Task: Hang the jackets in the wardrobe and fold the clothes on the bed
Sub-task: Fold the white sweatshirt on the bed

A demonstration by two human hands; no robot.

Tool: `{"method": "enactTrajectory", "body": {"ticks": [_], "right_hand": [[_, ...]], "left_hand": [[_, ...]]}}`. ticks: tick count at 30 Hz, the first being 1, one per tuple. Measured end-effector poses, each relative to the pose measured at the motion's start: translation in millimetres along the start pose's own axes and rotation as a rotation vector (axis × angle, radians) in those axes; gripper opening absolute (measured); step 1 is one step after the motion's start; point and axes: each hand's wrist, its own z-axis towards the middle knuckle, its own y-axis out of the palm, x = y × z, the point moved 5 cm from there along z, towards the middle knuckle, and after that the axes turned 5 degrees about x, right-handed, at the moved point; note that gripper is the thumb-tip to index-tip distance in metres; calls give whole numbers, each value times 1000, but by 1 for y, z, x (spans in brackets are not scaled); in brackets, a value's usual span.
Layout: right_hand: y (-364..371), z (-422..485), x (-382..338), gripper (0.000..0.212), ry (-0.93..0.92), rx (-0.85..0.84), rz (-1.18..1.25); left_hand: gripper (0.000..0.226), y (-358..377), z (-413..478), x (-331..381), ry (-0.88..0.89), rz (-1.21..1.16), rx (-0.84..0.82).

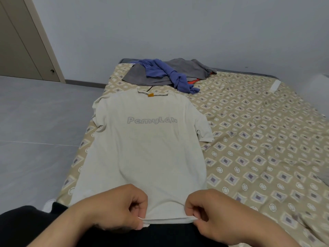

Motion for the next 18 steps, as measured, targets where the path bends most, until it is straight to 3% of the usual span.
{"method": "enactTrajectory", "body": {"ticks": [3, 5, 7, 9, 11, 18], "right_hand": [[-2, 2, 0, 19, 6, -59, 3], [-11, 11, -1, 22, -31, 111, 58], [-12, 22, 4, 33, -62, 280, 49], [2, 34, 12, 52, -11, 281, -43], [22, 41, 24, 60, 45, 198, -49], [29, 44, 37, 72, 38, 187, 78]], "left_hand": [[16, -2, 7, -2, 43, -71, 153], [31, -10, 15, 1, 131, -132, 386], [60, -7, 22, 6, 185, 54, 482], [76, 13, 35, 4, 169, 197, 404], [84, 34, 46, -4, 128, 190, 305], [105, 40, 53, -18, 100, 156, 309]]}}
